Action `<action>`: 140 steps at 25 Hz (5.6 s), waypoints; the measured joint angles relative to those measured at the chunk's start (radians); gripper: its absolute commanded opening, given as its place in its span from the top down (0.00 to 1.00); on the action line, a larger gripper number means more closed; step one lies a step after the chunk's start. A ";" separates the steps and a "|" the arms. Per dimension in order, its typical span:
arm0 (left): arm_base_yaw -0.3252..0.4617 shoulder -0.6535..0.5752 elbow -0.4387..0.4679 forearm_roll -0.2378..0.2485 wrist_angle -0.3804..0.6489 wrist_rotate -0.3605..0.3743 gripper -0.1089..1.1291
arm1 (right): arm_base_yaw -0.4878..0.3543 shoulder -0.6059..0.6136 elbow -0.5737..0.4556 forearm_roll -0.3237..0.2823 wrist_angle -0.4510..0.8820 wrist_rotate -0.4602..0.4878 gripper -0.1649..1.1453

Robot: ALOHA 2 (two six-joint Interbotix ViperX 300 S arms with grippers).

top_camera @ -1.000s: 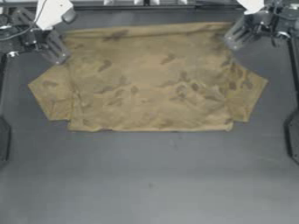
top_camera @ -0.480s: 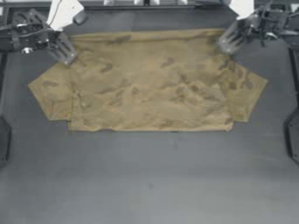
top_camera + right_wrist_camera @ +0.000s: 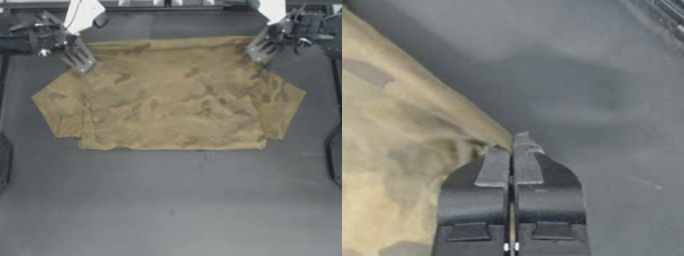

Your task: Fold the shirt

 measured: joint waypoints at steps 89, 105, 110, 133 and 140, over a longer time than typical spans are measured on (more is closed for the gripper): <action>-0.244 -0.201 0.276 -0.325 0.109 -0.310 0.13 | 0.376 -0.247 0.255 0.046 0.256 0.772 0.12; -0.222 -0.133 0.258 -0.364 0.058 -0.272 0.33 | 0.374 -0.245 0.255 0.035 0.235 0.765 0.12; -0.224 -0.133 0.267 -0.373 0.041 -0.270 0.50 | 0.374 -0.247 0.255 0.032 0.235 0.762 0.12; -0.262 -0.170 0.238 -0.319 0.118 -0.258 0.87 | 0.379 -0.193 0.253 0.037 0.224 0.762 0.12; -0.265 -0.172 0.216 -0.302 0.138 -0.258 0.87 | 0.379 -0.181 0.285 0.051 0.218 0.765 0.12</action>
